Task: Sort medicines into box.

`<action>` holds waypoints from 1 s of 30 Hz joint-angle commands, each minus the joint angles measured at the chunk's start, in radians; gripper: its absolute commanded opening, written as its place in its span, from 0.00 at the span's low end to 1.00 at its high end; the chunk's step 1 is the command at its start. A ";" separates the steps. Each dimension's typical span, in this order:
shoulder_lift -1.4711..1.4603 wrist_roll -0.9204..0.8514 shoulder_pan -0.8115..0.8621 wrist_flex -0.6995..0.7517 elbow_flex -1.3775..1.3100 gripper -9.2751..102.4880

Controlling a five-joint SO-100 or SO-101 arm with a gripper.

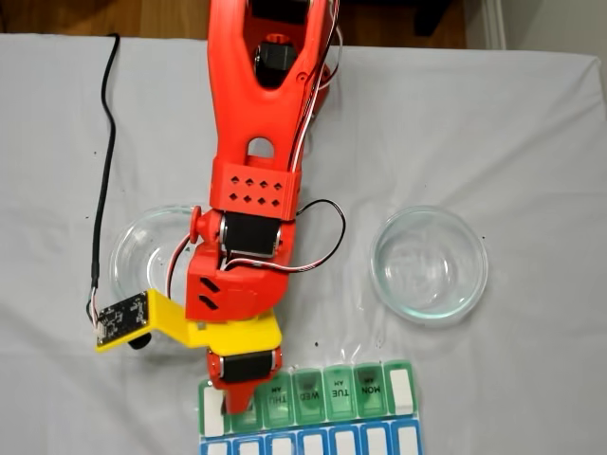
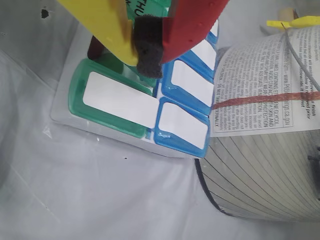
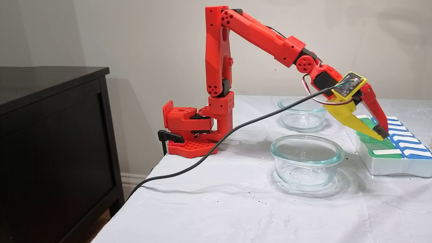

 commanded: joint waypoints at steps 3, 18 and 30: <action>0.034 -0.038 -0.032 0.173 -0.098 0.08; -0.095 0.005 -0.021 0.235 -0.124 0.08; -0.172 -0.012 -0.018 0.325 -0.149 0.08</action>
